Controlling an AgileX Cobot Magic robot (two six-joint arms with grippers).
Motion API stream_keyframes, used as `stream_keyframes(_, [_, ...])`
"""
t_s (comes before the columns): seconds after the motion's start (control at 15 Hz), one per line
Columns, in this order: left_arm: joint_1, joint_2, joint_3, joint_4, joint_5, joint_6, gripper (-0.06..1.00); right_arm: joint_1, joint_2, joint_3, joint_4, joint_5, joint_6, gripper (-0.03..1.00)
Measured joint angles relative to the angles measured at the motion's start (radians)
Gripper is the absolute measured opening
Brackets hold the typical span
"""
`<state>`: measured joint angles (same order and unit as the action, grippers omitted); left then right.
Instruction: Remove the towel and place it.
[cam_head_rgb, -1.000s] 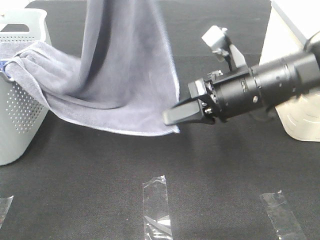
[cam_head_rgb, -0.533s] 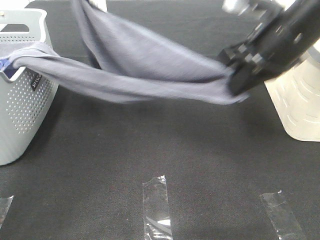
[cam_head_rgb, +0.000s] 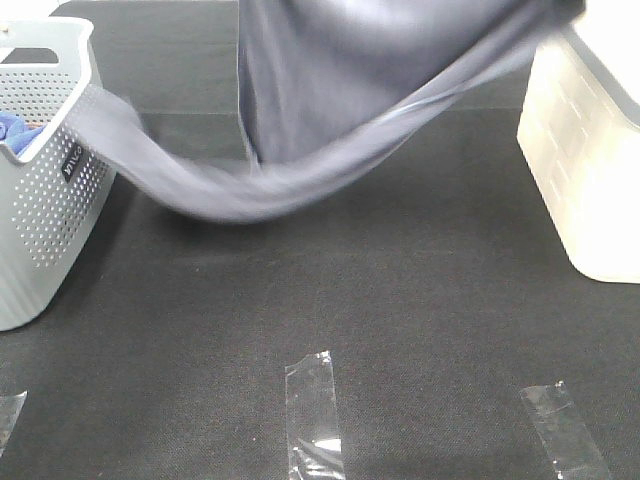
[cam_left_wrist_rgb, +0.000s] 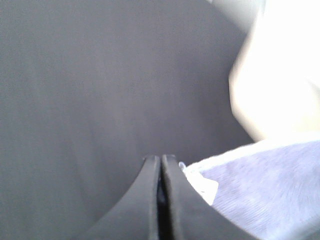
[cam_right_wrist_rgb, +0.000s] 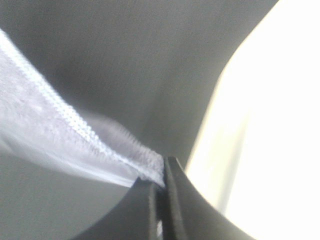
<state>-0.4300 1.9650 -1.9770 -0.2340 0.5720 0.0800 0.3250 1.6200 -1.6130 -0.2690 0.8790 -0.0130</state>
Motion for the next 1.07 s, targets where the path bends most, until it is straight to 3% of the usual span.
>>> stream_keyframes(0.33, [0.078, 0.0, -0.001, 0.021, -0.516, 0.029, 0.0, 0.0, 0.125, -0.268, -0.107, -0.393, 0.0, 0.0])
stream_keyframes(0.4, [0.105, -0.002, -0.048, 0.018, -0.641, 0.02, 0.0, 0.006, 0.146, -0.374, -0.106, -0.521, 0.0, 0.0])
stream_keyframes(0.53, [0.109, -0.014, -0.139, 0.048, -0.651, 0.023, 0.0, 0.014, 0.147, -0.483, -0.094, -0.565, 0.0, 0.0])
stream_keyframes(0.67, [0.107, -0.027, -0.189, 0.111, -0.588, 0.042, 0.0, 0.014, 0.144, -0.512, -0.074, -0.492, 0.0, 0.0])
stream_keyframes(0.73, [0.106, -0.027, -0.191, 0.133, -0.512, 0.045, 0.0, 0.014, 0.147, -0.513, -0.059, -0.394, 0.0, 0.0])
stream_keyframes(0.93, [0.106, -0.003, -0.192, 0.128, -0.083, 0.046, 0.0, 0.014, 0.188, -0.513, 0.006, -0.05, 0.0, 0.0])
stream_keyframes(1.07, [0.106, 0.023, -0.192, 0.091, 0.14, 0.046, 0.0, 0.014, 0.227, -0.513, 0.024, 0.151, 0.0, 0.0])
